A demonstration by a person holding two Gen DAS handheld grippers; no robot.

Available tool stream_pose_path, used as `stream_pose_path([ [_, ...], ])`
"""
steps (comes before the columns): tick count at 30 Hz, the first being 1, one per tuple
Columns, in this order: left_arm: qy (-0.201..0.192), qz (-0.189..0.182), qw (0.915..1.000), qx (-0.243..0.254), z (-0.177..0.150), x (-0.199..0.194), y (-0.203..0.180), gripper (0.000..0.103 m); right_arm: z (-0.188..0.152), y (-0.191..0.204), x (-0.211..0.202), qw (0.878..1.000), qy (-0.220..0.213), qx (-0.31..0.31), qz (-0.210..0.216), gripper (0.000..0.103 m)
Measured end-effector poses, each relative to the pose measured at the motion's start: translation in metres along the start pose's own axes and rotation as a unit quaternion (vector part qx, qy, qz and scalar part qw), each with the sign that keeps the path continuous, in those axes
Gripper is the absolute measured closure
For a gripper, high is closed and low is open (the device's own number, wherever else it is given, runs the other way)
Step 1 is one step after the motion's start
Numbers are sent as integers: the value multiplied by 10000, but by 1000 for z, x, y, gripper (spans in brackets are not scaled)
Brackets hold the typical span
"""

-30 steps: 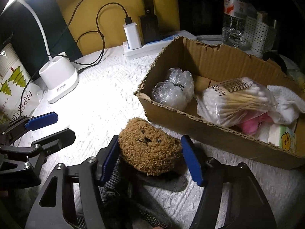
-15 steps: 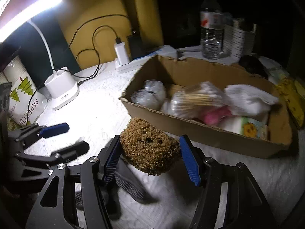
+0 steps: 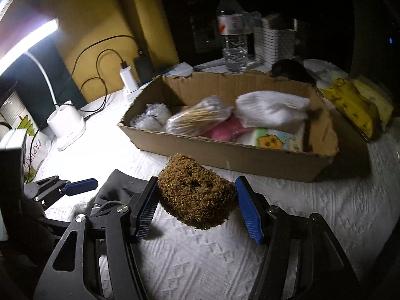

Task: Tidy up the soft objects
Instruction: 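Grasp the brown fuzzy sponge with the right tool while the left tool grasps the grey socks, then carry the sponge with the right tool while the left tool carries the socks over the box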

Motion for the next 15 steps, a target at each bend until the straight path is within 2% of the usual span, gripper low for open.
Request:
stream_pose_path([
  [3,5,-107,9999,30,-3,2,-3,35,-2,-9,-2,10000,-17,92,-26,38],
  [4,42,-190,9998,65,-4,3,-5,48,-3,-12,-3,9999,-21,119,-34,38],
  [6,29,-179,9997,173,-5,1,-10,54,-4,-17,-5,9998,-30,167,-54,38],
  [8,19,-241,9995,200,-6,0,-13,66,-5,-23,-8,9997,-48,228,-67,38],
  [10,-19,-285,9994,219,-6,-3,-16,71,-6,-29,-11,9995,-74,292,-68,38],
  [15,-118,-447,9984,323,-4,-11,-26,76,-6,-39,-20,9991,-156,384,-94,38],
])
Point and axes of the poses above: each gripper's, at about its wrist camera, not at the fingertips, and x roughly the way its jaws point, y to its left, z to its top, the point moved 4 cm from there along x, roughly the way its jaws point, and after that the axes turned 6 degrees about -z, right-handed, at the moved point
